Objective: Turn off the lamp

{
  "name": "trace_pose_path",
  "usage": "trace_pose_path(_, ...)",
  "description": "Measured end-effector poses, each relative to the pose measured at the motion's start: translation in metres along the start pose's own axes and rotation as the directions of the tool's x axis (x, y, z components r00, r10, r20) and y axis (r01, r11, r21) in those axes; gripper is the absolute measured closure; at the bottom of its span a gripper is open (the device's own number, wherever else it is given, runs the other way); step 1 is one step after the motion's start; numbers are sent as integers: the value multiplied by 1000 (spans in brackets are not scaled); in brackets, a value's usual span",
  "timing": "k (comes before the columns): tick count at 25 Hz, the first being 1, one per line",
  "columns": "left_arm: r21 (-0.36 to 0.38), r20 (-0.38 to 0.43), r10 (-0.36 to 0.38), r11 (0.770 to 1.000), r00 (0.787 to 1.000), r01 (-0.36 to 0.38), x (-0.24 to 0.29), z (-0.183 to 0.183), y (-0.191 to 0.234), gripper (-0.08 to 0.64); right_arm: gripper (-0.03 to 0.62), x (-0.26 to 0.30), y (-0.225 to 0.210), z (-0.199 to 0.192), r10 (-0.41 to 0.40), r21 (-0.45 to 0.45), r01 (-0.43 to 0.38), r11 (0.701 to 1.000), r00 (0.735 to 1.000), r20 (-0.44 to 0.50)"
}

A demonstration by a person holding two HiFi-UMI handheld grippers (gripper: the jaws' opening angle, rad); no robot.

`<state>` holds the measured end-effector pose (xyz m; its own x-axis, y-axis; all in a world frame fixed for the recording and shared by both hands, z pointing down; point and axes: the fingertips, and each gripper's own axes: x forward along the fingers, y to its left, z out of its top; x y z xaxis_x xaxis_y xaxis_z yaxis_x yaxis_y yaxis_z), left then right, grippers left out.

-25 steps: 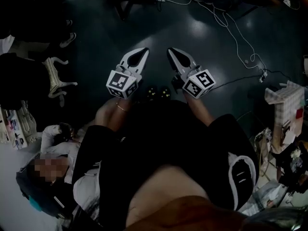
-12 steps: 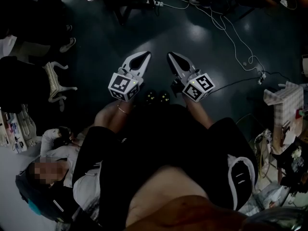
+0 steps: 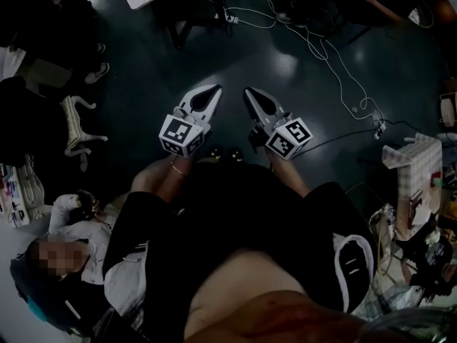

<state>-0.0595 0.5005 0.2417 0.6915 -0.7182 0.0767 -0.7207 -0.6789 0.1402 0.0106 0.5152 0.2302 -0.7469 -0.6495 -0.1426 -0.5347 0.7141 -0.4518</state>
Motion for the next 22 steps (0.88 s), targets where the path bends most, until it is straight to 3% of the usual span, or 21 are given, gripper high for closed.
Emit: trace_pose_path(22,16,-4,13,1000,1000,-13,20,-20,-36,552,591,-43,-17,-2,8,47,-9,999,1000,24)
